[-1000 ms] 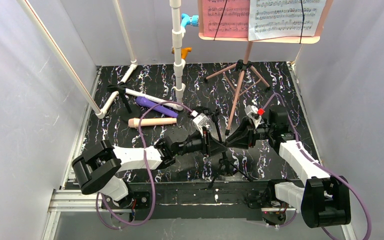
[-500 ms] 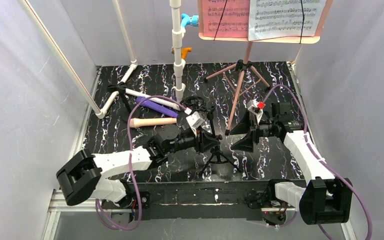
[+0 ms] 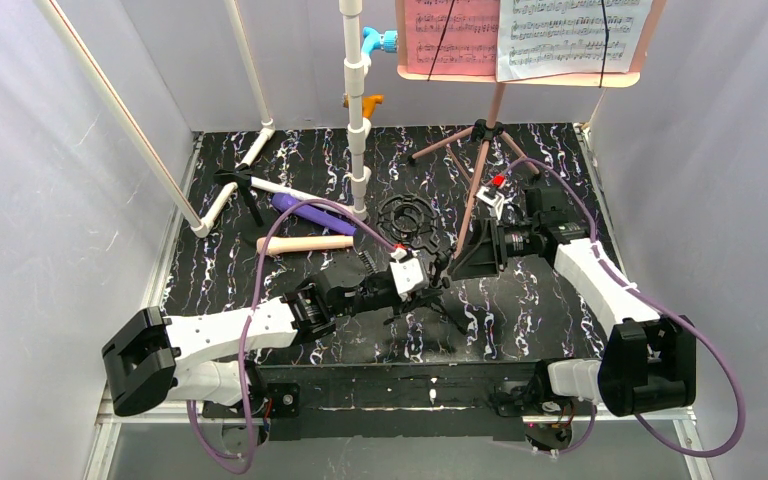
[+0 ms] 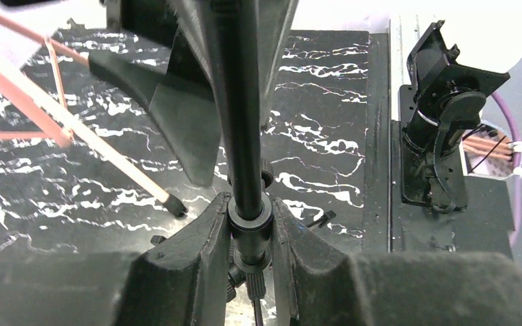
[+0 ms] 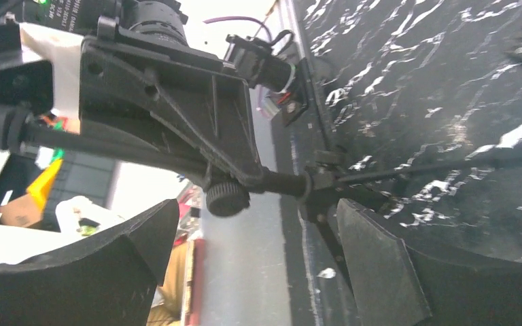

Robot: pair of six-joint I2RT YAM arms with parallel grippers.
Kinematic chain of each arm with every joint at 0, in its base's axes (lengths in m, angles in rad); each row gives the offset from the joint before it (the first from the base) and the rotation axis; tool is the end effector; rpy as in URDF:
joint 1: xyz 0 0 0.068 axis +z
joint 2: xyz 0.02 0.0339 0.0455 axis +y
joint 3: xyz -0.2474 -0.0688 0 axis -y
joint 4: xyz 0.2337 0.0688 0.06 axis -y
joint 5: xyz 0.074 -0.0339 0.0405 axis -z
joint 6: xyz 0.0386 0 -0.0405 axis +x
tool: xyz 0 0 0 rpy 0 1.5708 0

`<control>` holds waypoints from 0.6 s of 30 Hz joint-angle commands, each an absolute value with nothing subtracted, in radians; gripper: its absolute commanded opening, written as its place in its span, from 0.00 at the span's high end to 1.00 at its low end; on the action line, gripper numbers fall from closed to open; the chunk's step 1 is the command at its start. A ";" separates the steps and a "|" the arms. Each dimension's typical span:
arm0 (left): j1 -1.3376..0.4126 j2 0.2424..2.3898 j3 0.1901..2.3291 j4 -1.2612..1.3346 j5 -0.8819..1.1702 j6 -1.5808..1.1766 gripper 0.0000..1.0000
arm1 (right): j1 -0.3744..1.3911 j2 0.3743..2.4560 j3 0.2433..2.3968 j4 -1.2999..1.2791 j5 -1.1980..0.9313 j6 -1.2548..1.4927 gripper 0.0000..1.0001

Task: Pack up the instrument practice props
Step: Unscrew the knob on the microphone stand.

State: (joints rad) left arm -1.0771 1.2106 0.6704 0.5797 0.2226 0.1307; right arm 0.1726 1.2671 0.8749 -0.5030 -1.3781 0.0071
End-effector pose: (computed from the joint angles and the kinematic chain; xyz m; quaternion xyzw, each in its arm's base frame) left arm 0.1231 -0.2468 0.2807 0.4570 0.5214 -0.3950 0.6027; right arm 0.2258 0.0778 0.2522 -0.2702 0.7083 0.6204 0.2009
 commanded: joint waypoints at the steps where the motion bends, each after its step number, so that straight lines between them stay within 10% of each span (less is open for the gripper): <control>1: -1.097 1.204 0.770 0.596 0.194 0.293 1.00 | 0.238 1.271 0.868 -0.357 -1.454 0.252 0.07; 18: -1.098 1.208 0.752 0.591 0.181 0.278 1.00 | 0.272 1.262 0.793 -0.175 -1.476 0.414 0.35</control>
State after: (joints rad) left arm -1.0969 1.2232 0.7269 0.5186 0.1829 0.2729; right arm 0.2649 1.2671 0.7937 -0.2382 -1.4403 0.3801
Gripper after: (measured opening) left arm 0.213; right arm 0.652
